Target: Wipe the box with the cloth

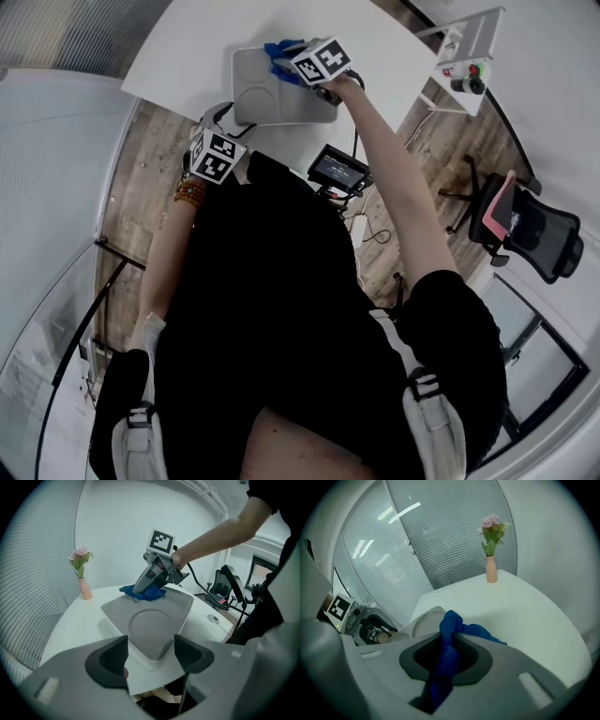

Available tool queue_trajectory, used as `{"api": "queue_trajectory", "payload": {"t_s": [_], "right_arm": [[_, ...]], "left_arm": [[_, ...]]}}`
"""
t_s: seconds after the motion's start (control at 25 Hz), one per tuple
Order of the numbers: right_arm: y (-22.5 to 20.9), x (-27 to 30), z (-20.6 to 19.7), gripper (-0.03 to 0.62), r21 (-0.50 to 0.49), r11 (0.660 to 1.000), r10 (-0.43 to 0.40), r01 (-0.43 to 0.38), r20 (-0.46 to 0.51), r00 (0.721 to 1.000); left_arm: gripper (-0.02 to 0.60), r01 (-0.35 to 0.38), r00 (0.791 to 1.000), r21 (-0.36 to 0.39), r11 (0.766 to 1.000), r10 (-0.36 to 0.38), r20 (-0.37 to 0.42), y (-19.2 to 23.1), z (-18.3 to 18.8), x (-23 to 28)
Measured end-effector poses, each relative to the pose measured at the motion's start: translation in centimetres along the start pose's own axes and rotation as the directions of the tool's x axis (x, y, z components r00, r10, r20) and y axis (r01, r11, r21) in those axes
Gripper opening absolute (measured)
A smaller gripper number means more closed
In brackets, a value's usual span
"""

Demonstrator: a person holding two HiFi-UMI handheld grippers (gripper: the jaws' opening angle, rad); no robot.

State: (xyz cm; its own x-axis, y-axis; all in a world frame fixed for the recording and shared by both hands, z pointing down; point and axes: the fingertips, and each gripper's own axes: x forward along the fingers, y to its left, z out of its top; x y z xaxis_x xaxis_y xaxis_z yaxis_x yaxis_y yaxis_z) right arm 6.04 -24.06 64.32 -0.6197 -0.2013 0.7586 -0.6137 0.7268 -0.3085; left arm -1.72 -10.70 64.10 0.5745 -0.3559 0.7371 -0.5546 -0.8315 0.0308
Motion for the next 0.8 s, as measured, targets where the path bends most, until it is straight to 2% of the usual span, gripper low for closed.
{"api": "queue_trajectory", "payload": {"t_s": [0.16, 0.28, 0.52, 0.8], "right_arm": [[0.7, -0.1, -0.2, 0.077, 0.022, 0.999, 0.024, -0.025, 0.019, 1.0], [2.3, -0.2, -0.5, 0.075, 0.025, 0.997, 0.075, -0.077, 0.043, 0.996], [6.5, 0.4, -1.8, 0.072, -0.094, 0.986, 0.14, -0.137, 0.024, 0.99], [9.2, 0.1, -4.0, 0.071, -0.137, 0.959, 0.245, -0.246, -0.03, 0.969]], "left_arm": [[0.314, 0.004, 1.0, -0.006, 1.0, -0.004, 0.0, 0.0, 0.0, 0.1], [0.314, 0.003, 1.0, -0.007, 1.0, -0.003, -0.005, 0.0, -0.1, 0.0], [0.314, -0.023, 1.0, -0.025, 0.999, 0.023, -0.003, -0.2, -0.1, 0.1], [0.314, -0.008, 1.0, -0.011, 1.0, 0.008, -0.002, -0.3, -0.1, 0.3]]}}
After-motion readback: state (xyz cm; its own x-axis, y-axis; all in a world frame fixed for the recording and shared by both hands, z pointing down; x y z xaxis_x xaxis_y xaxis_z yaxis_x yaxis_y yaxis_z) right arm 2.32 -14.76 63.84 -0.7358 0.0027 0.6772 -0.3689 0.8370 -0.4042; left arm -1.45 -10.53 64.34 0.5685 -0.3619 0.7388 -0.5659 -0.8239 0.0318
